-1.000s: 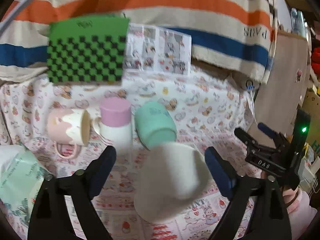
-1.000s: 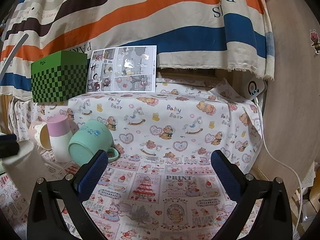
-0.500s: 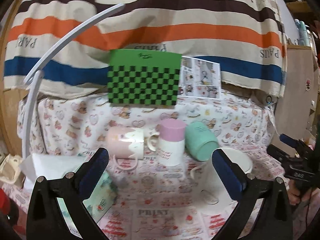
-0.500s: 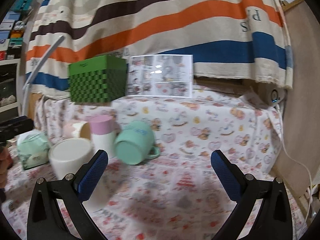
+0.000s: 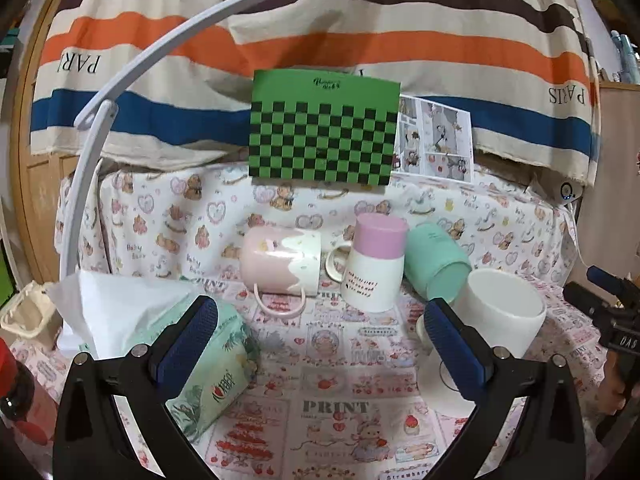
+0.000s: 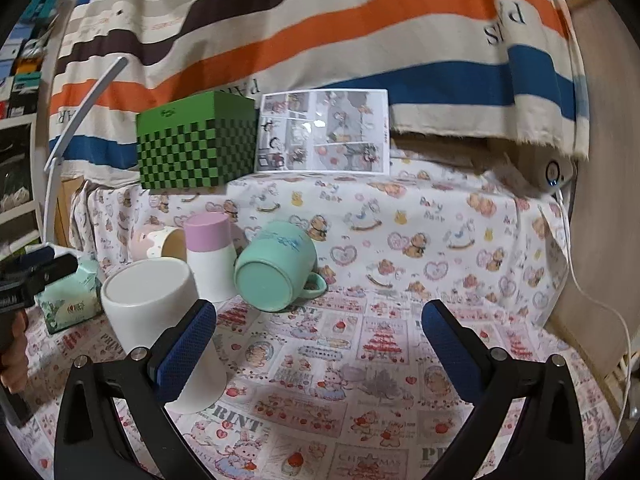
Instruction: Flip cup upside down
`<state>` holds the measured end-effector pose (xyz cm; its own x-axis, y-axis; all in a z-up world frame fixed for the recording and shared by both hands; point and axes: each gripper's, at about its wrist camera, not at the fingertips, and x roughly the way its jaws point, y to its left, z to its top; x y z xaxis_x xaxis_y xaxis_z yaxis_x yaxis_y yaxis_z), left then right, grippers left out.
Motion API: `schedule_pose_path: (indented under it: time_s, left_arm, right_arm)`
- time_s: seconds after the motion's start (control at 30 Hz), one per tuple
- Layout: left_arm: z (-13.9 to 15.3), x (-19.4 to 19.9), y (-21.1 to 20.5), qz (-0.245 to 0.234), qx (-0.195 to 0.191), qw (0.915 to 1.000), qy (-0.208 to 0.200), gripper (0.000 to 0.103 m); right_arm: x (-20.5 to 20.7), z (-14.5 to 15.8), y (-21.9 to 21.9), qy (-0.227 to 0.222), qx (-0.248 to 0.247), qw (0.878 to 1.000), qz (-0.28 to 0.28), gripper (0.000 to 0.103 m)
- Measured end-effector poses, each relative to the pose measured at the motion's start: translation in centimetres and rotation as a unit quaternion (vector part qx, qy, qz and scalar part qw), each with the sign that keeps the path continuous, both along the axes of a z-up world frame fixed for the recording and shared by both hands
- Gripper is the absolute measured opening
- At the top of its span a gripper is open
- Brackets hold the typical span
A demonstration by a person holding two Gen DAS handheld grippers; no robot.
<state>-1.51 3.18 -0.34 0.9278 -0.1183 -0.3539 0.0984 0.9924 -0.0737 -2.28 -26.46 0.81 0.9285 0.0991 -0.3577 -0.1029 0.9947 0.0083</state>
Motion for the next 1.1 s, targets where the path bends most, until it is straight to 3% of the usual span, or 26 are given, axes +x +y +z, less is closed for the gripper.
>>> schedule_pose_path:
  time_s: [0.27, 0.57, 1.1]
  left_arm:
    - [0.2, -1.4, -1.5, 0.02, 0.041, 0.9982, -0.038, 0.103]
    - [0.4, -1.3, -1.6, 0.028, 0.046, 0.9978, -0.04, 0.103]
    - [0.2, -0.9, -1.6, 0.024, 0.046, 0.9982, -0.03, 0.103]
  right_arm:
    - [0.0, 0.0, -0.2, -0.004, -0.002, 1.0, -0.018, 0.103]
    - [-1.0, 0.3, 0.9, -0.028, -0.03, 0.999, -0.007, 0.103]
    - [-0.2, 0.1, 0.0, -0.01, -0.007, 1.0, -0.017, 0.103]
